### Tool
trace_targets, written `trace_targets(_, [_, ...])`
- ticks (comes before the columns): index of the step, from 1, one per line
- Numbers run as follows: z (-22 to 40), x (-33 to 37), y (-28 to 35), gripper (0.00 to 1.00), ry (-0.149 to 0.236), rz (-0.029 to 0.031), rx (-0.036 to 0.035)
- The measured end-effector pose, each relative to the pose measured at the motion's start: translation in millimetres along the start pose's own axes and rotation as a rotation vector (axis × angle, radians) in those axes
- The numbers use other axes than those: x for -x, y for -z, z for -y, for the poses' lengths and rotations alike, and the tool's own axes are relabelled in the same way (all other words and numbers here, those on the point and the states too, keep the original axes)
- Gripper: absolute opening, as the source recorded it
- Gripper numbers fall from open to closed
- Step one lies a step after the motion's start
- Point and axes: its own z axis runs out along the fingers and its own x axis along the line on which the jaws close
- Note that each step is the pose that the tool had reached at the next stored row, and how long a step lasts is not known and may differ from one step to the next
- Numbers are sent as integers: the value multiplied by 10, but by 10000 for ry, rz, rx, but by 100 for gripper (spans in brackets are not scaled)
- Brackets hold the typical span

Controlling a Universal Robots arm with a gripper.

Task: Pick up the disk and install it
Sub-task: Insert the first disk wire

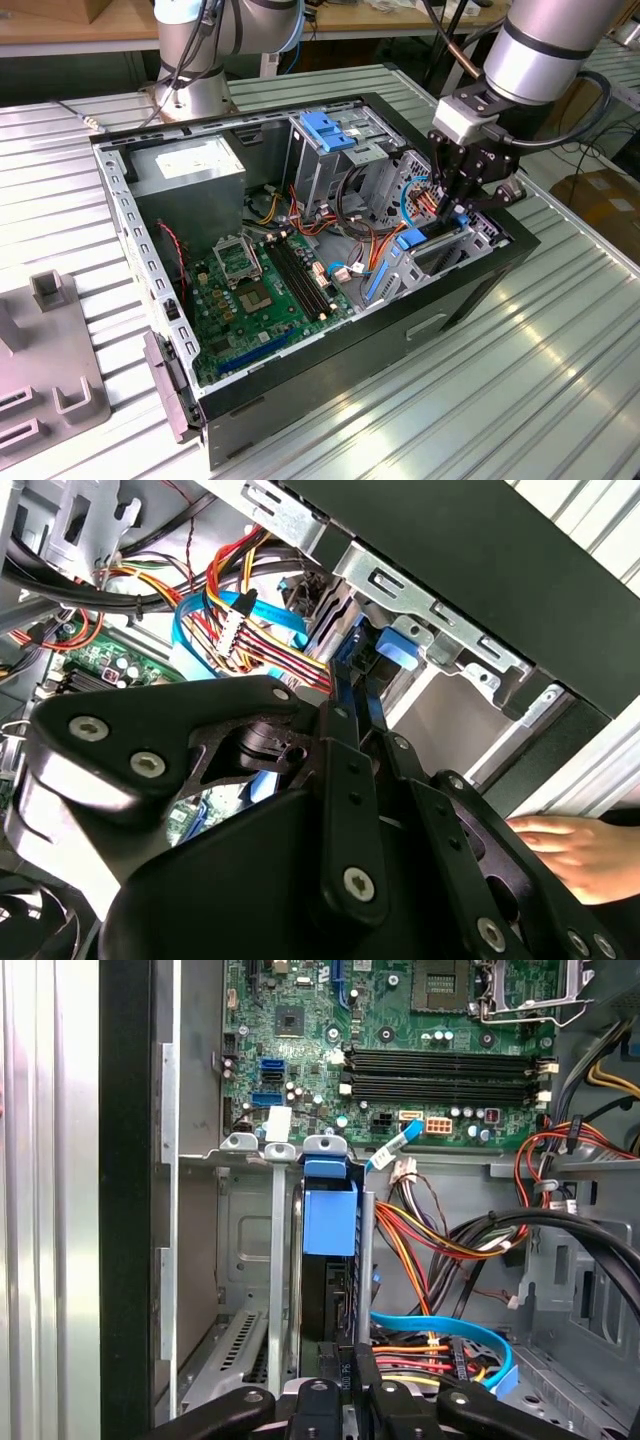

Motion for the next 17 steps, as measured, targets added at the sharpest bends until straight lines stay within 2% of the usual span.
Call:
trace_targets(4, [-1,-2,-10,17,-8,0,0])
trace_targets(6, [-3,-4,-35,17,-13,0,1])
trace_targets(11, [-3,-6,-38,18,-16,3,1])
trace_targets(12, [-2,-6,-26,25,-16,0,0])
trace_targets(15, [2,-7,49,25,-16,1,0])
trace_targets(17, [2,-8,50,25,-16,-2,0])
